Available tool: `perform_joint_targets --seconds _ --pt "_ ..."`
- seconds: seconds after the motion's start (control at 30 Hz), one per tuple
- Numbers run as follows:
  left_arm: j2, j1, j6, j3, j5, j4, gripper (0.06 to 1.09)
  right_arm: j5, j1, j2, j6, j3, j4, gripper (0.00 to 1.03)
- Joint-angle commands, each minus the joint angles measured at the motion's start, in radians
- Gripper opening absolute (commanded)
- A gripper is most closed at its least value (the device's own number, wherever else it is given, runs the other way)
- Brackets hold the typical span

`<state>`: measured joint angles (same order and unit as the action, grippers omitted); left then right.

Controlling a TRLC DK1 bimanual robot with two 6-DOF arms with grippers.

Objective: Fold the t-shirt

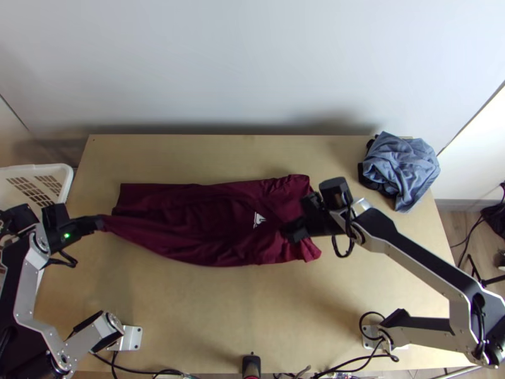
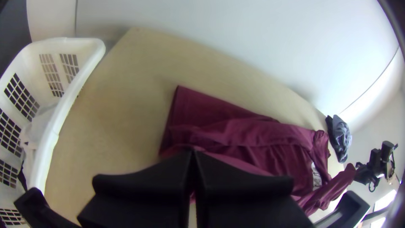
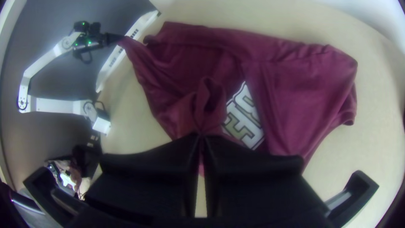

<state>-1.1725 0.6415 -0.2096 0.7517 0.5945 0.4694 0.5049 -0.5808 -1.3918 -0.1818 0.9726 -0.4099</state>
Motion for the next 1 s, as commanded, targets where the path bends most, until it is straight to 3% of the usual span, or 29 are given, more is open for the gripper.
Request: perform_joint_targets --seconds 0.0,0.43,0.97 --pt "-0.03 -0.055 0.104 0.043 -0.001 -0.071 0.1 0.0 0.058 -0.081 -0.005 0.063 0.056 0.03" --pt "-0.154 -0.141 0.231 0.126 -0.035 -0.184 0.1 -0.035 0.154 -0.228 -0.03 0.155 0.169 0.03" --pt "-0.294 -0.135 0.217 0.141 -0.07 -0.226 0.09 -0.085 0.323 -0.331 -0.03 0.184 0.194 0.03"
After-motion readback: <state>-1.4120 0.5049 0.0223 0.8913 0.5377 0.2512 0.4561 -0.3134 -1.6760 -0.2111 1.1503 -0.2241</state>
